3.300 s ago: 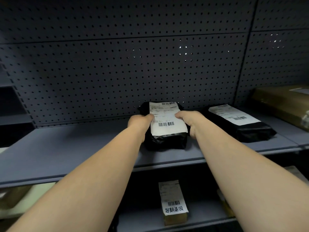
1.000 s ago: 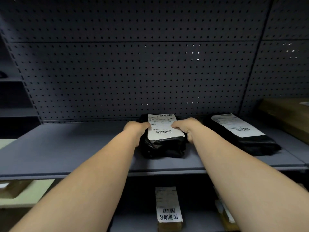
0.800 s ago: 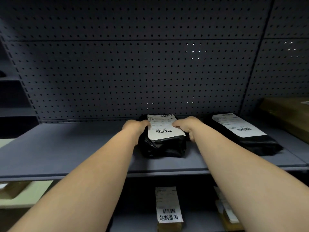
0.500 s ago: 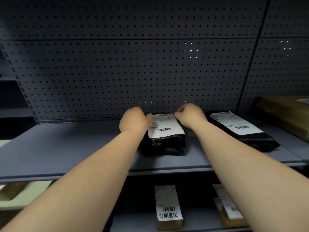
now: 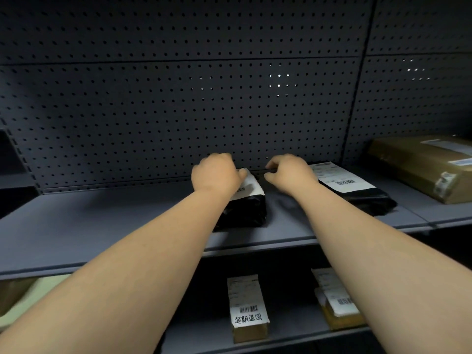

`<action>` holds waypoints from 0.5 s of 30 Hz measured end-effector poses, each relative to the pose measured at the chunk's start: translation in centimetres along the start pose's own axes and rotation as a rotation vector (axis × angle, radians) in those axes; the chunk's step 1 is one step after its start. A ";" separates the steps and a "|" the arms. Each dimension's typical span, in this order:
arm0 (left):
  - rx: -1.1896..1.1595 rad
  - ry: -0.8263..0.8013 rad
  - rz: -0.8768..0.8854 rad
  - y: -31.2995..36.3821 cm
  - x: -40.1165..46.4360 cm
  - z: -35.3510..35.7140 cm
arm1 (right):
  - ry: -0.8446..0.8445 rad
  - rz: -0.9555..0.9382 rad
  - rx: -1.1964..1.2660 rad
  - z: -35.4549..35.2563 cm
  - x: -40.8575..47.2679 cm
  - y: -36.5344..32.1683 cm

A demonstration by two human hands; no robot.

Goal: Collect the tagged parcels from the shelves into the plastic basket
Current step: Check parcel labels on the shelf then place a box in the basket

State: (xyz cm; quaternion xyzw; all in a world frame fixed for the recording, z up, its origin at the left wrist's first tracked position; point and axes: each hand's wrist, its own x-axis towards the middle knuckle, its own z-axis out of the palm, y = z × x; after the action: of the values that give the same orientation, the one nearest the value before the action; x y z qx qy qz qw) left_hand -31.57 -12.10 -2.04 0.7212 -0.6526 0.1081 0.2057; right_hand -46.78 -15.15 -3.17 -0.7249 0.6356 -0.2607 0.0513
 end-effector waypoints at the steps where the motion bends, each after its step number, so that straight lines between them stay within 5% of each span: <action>1: 0.004 0.001 0.002 0.6 -0.1 -0.1 | 0.008 -0.001 -0.007 -0.4 -0.1 0.5; 15: 0.129 0.030 0.031 14.1 -1.7 1.6 | -0.013 -0.049 -0.154 -8.0 -0.2 13.3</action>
State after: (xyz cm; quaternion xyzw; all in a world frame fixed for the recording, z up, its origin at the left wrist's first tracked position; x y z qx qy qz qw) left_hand -45.85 -12.17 -1.99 0.7212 -0.6521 0.1638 0.1668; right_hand -62.25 -15.34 -1.75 -0.7437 0.6355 -0.2075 -0.0066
